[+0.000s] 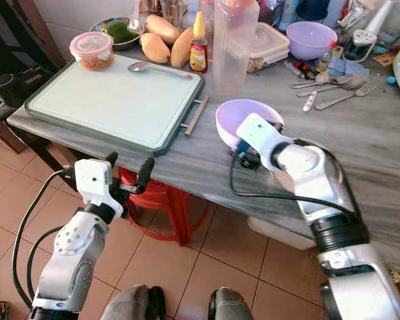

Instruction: Setting the table

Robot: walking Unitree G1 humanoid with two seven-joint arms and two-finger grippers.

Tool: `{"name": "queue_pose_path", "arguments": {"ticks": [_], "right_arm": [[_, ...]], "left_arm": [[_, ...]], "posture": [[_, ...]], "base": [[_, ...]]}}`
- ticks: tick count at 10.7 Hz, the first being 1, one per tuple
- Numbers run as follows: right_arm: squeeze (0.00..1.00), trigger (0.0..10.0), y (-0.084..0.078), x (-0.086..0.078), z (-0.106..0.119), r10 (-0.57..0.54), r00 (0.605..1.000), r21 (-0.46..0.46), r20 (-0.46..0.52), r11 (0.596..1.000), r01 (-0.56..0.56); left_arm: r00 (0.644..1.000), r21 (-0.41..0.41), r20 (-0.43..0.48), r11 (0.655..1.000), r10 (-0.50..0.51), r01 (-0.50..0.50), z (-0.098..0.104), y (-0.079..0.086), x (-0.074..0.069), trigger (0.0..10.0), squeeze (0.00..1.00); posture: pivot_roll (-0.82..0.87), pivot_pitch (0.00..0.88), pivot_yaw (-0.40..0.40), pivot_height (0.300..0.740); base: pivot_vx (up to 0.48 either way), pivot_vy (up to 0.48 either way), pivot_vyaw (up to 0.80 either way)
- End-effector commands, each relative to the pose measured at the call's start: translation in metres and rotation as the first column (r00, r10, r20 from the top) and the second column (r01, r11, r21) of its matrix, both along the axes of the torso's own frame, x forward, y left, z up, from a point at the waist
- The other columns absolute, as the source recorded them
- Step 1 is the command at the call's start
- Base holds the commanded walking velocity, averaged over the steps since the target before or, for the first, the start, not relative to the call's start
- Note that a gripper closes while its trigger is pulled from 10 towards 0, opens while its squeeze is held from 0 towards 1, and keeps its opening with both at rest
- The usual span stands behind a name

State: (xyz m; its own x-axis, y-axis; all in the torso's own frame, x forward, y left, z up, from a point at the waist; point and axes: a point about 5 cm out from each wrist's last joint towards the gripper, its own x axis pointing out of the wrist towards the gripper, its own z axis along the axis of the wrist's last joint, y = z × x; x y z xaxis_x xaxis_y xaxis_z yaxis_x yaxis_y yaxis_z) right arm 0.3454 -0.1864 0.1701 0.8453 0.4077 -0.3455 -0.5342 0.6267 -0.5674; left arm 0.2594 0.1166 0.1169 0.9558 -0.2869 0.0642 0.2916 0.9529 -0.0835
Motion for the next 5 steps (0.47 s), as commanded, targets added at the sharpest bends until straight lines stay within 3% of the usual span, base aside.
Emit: {"name": "queue_pose_path", "arguments": {"ticks": [1,5], "right_arm": [[1.0,10.0,0.002,0.003,0.015,0.001,0.998,0.024,0.063,1.0,-0.002],[1.0,10.0,0.016,-0.004,0.019,0.041,0.996,0.178,0.075,0.983,-0.054]], "left_arm": [[1.0,0.001,-0.009,1.0,-0.004,0.004,-0.002,-0.001,0.0,10.0,0.0],[1.0,0.015,-0.021,1.0,-0.007,0.008,-0.004,0.001,0.0,10.0,0.0]], "posture": [[-0.04,0.118,0.027,0.74],[-0.04,0.12,0.03,0.74]], "base": [[0.0,0.0,0.0],[0.0,0.0,0.0]]}}
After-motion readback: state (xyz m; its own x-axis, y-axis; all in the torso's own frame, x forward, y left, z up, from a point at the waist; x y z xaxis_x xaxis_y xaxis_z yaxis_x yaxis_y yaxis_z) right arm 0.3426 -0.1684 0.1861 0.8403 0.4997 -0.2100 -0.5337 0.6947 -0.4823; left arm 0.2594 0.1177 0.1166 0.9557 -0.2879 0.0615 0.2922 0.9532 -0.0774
